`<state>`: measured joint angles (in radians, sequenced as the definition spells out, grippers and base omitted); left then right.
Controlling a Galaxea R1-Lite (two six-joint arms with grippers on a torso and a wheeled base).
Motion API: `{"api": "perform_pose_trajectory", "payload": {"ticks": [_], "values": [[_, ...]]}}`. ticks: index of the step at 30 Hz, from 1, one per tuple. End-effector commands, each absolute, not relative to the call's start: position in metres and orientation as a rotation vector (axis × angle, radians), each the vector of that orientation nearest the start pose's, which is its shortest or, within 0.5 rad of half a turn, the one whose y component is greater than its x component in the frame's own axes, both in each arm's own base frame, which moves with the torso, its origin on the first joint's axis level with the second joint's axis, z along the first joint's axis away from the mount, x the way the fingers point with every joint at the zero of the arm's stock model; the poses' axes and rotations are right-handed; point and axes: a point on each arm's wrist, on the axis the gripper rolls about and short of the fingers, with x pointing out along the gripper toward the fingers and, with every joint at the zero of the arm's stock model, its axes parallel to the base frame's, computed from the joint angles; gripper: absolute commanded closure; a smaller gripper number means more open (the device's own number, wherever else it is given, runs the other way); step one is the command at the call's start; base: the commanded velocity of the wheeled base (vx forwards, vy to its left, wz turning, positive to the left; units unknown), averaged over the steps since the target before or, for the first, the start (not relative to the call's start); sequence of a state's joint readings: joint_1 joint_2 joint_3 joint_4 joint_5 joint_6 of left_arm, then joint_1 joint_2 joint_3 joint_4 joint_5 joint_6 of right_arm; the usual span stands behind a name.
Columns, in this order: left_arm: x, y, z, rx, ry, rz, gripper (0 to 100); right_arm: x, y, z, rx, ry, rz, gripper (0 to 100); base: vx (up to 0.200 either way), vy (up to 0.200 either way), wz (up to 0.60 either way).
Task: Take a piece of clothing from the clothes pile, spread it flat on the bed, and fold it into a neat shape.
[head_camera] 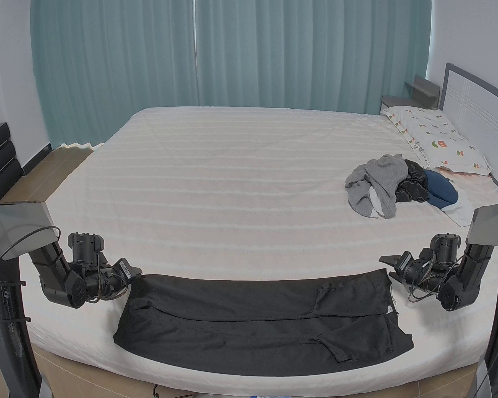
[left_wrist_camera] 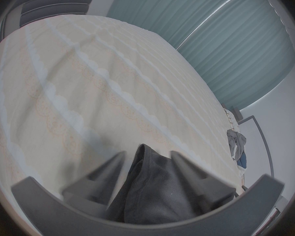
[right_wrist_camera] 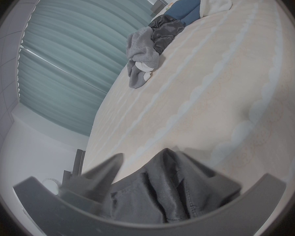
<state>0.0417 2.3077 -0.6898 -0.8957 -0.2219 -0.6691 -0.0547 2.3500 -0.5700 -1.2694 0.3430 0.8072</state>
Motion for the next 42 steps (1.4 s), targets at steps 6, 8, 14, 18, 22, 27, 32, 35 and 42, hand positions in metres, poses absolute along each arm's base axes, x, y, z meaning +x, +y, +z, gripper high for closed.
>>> {"api": "perform_pose_trajectory", "payload": {"ticks": [6, 8, 14, 18, 22, 27, 32, 35, 42], "values": [[0.342, 0.02, -0.012, -0.832, 0.737, 0.062, 0, 0.304, 0.009, 0.026, 0.838, 0.567, 0.23, 0, 0.0, 0.0, 0.0], [0.34, 0.023, -0.008, -0.859, 0.741, 0.031, 0, 0.293, 0.02, 0.024, 0.82, 0.623, 0.295, 0, 0.0, 0.0, 0.0], [0.339, 0.025, -0.008, -0.868, 0.747, 0.024, 0, 0.289, 0.027, -0.006, 0.705, 0.714, 0.319, 0, 0.0, 0.0, 0.0], [0.339, 0.025, -0.009, -0.868, 0.748, 0.024, 0, 0.29, 0.024, -0.024, 0.683, 0.754, 0.303, 0, 0.0, 0.0, 0.0], [0.339, 0.024, -0.01, -0.868, 0.75, 0.025, 0, 0.289, 0.023, -0.027, 0.68, 0.763, 0.3, 0, 0.0, 0.0, 0.0], [0.339, 0.024, -0.01, -0.868, 0.75, 0.024, 0, 0.288, 0.023, -0.033, 0.652, 0.777, 0.305, 100, 0.0, 0.0, 0.0], [0.339, 0.024, -0.01, -0.868, 0.75, 0.025, 0, 0.281, 0.017, -0.033, 0.62, 0.781, 0.296, 100, 0.0, 0.0, 0.0], [0.339, 0.024, -0.009, -0.867, 0.748, 0.025, 0, 0.276, 0.011, -0.034, 0.58, 0.783, 0.295, 100, 0.0, 0.0, 0.0], [0.338, 0.024, -0.008, -0.867, 0.745, 0.023, 0, 0.272, 0.002, -0.035, 0.56, 0.777, 0.278, 100, 0.0, 0.0, 0.0]]}}
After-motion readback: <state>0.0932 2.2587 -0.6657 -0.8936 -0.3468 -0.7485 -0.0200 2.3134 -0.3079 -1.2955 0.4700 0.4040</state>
